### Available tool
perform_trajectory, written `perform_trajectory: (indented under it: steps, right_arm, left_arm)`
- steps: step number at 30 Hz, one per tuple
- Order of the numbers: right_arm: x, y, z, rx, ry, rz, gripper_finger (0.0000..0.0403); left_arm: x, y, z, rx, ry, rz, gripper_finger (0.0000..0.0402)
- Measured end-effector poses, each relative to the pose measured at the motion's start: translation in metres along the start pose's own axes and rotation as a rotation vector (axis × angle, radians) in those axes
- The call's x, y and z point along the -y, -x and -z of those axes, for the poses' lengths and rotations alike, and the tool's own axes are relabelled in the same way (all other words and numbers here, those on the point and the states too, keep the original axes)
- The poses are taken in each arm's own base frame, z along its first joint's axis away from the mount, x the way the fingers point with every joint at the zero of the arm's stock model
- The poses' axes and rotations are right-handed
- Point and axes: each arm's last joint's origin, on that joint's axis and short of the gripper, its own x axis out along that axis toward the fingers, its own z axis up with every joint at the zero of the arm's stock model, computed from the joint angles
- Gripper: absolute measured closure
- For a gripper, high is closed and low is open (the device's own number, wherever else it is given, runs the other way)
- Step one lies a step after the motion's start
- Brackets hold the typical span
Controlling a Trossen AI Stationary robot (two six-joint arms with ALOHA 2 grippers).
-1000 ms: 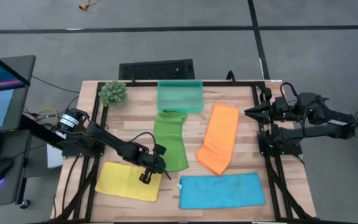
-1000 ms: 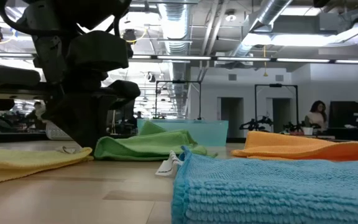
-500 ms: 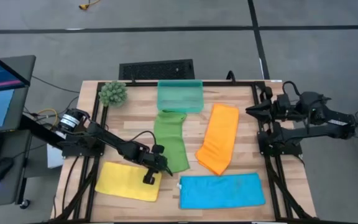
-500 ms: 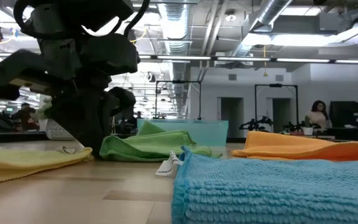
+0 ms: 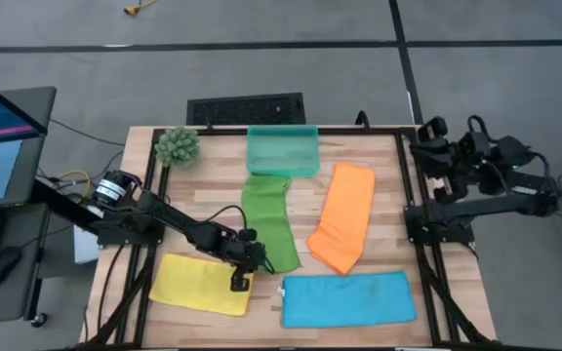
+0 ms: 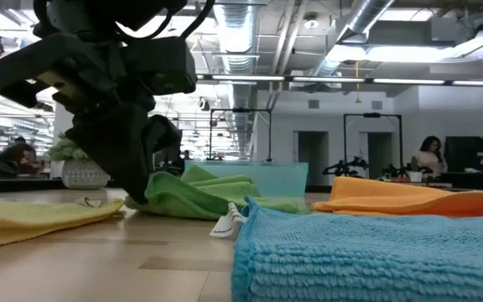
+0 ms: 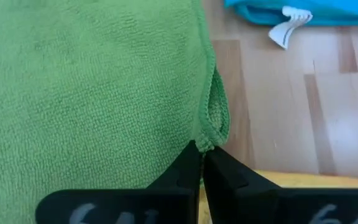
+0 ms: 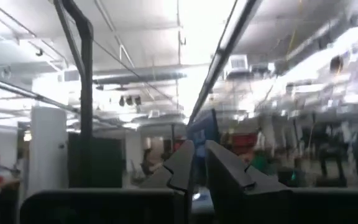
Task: Roll microfiber towels into tight, uniform cylinder then place into a basket
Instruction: Roll the green towel
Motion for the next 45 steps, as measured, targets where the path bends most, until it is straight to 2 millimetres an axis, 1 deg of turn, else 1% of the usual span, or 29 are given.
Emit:
perform_trajectory:
  steps: [2, 6, 9, 13, 17, 20, 25, 31, 39, 42, 45]
  right_arm:
    - [0.000, -0.012, 0.003, -0.019, 0.031, 0.001, 0.0337]
    - [0.001, -0.029, 0.022, -0.176, 0.030, 0.004, 0.0337]
    - [0.001, -0.033, 0.036, -0.297, 0.029, 0.004, 0.0337]
    - [0.001, -0.036, 0.058, -0.472, -0.002, 0.012, 0.0333]
    - [-0.002, -0.040, 0.086, -0.680, -0.034, 0.002, 0.0319]
    - [-0.008, -0.044, 0.102, -0.782, -0.063, -0.024, 0.0303]
    - [-0.025, -0.054, 0.130, -0.901, -0.057, -0.107, 0.0275]
    - [-0.038, -0.064, 0.165, -1.028, -0.015, -0.162, 0.0254]
    - [-0.052, -0.071, 0.217, -1.203, 0.007, -0.198, 0.0256]
    - [-0.061, -0.074, 0.232, -1.218, 0.012, -0.226, 0.0259]
    - [-0.071, -0.079, 0.246, -1.192, 0.010, -0.251, 0.0259]
  left_arm:
    - [0.000, 0.001, -0.002, 0.006, 0.038, 0.003, 0.0401]
    - [0.002, 0.002, -0.007, 0.023, 0.130, 0.010, 0.0401]
    - [0.003, 0.004, -0.010, 0.033, 0.180, 0.014, 0.0401]
    - [0.003, 0.005, -0.012, 0.039, 0.196, 0.017, 0.0401]
    - [0.003, 0.005, -0.011, 0.032, 0.195, 0.014, 0.0401]
    - [0.002, 0.005, -0.007, -0.005, 0.206, -0.003, 0.0401]
    - [0.002, 0.005, -0.007, -0.007, 0.221, -0.004, 0.0401]
    - [0.001, 0.005, -0.006, -0.018, 0.212, -0.022, 0.0401]
    - [-0.001, 0.005, -0.005, -0.008, 0.215, -0.066, 0.0401]
    - [0.001, 0.006, -0.005, -0.009, 0.212, -0.065, 0.0401]
    - [0.003, 0.010, -0.006, 0.005, 0.199, -0.059, 0.0401]
